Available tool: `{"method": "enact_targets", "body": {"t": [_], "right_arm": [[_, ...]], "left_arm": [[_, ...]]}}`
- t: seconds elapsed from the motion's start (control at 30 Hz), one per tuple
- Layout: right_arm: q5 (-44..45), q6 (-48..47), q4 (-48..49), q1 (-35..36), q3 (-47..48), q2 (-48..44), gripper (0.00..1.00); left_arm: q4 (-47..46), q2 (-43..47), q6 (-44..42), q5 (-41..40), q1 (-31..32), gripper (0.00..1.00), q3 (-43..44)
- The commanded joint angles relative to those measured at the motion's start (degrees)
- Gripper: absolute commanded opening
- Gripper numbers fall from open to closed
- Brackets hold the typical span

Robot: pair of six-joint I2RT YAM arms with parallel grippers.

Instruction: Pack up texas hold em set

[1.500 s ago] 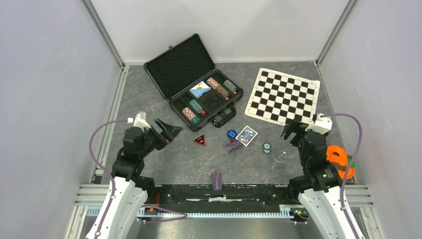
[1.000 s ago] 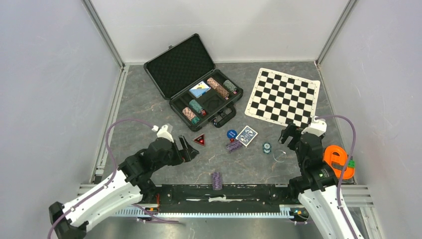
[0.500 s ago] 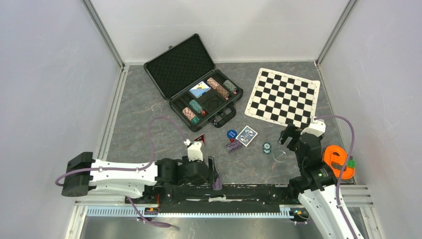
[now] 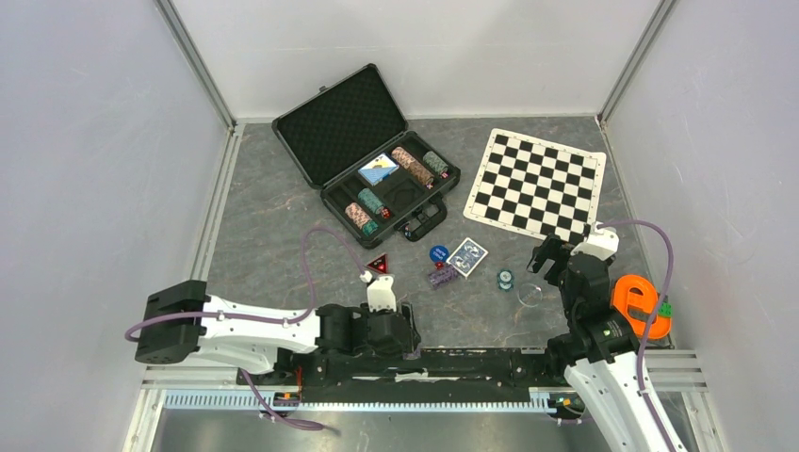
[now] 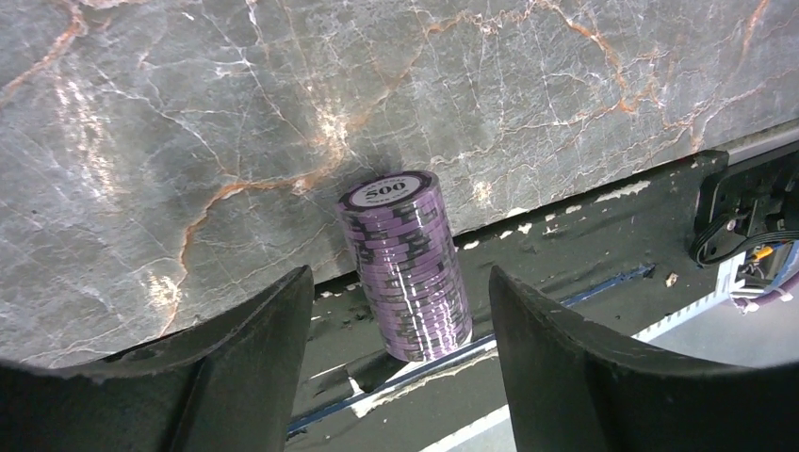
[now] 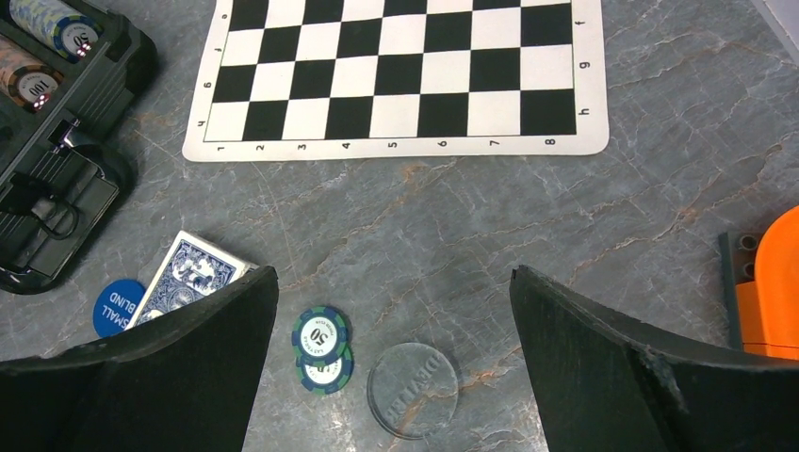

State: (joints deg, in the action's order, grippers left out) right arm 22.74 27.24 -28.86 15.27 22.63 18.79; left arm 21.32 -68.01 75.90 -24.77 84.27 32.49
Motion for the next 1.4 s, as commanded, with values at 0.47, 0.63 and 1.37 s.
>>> {"method": "enact_targets", "body": {"t": [0.47,0.63,1.37], "right_arm": [[1.2,1.1,0.5,0.1,-0.4,-0.9,0.99],[1.0,1.0,0.5,0.1,-0.4,-0.5,0.99],[0.4,1.0,0.7,0.1,-0.4,-0.1,0.99]], "left_arm": [[6.5,-1.3,1.6,-5.5,1.0,0.43,7.5],[6.8,0.6,0.9,-5.9,1.0,0.74,7.0],[16.0,-20.4,1.4,-1.0,1.0,0.34,19.0]]}}
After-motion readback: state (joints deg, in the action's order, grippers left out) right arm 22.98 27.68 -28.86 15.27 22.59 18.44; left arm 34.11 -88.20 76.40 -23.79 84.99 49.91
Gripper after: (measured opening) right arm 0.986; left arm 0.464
